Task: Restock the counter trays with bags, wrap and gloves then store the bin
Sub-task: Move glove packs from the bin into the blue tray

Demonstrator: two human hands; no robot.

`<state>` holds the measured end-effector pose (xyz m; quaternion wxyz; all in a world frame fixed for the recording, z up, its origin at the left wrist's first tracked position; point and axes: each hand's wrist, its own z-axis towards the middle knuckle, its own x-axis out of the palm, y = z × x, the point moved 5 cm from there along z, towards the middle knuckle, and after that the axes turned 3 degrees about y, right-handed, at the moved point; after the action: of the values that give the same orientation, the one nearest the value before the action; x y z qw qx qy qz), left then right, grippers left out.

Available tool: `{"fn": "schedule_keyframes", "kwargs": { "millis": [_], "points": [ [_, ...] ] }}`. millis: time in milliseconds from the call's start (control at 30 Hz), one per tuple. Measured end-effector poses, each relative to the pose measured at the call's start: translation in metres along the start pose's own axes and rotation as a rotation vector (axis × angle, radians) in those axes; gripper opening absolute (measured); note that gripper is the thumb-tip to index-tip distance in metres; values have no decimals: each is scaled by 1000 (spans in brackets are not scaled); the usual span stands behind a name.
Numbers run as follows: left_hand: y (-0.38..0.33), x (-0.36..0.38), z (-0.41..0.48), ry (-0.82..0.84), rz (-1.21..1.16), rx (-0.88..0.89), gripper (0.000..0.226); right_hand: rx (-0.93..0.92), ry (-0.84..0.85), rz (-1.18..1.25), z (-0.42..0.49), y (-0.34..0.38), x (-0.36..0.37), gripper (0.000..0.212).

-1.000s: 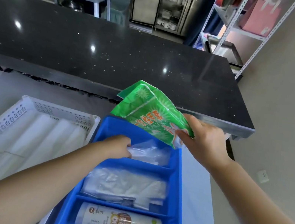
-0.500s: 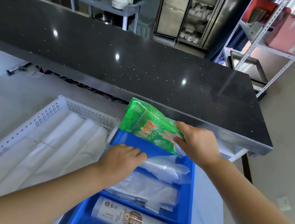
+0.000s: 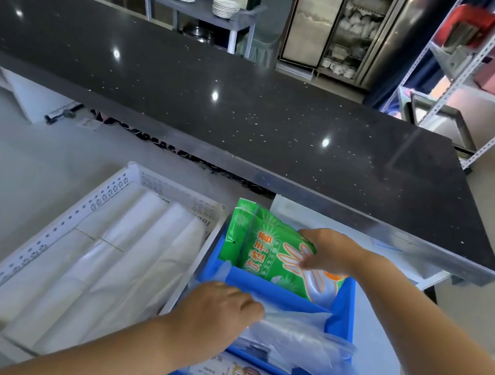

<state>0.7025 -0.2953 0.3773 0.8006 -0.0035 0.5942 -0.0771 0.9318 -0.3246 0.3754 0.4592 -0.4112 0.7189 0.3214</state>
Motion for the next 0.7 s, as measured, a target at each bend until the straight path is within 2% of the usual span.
{"fn": "schedule_keyframes", "kwargs": {
  "millis": [133, 233, 300, 400, 500, 567, 700],
  "points": [
    [4, -1, -3, 22, -24, -21, 24, -16, 122, 141, 11, -7, -3, 43],
    [5, -1, -4, 33, -27, -30, 24, 30, 171, 21, 17, -5, 13, 55],
    [6, 1, -4, 34, -44, -37, 25, 51, 95, -66, 19, -4, 18, 62],
    [7, 4, -4, 47, -46, -26, 25, 93, -143, -97, 13, -5, 10, 65],
    [7, 7, -2, 62, -54, -10, 25, 95, -382, -49, 4, -3, 8, 41],
    [5, 8, -1, 69, -64, -1, 28, 56, -440, -50, 2, 5, 15, 33],
    [2, 7, 6, 67, -54, 3, 32, 23, -411, -37, 0, 9, 27, 34]
  ]
}}
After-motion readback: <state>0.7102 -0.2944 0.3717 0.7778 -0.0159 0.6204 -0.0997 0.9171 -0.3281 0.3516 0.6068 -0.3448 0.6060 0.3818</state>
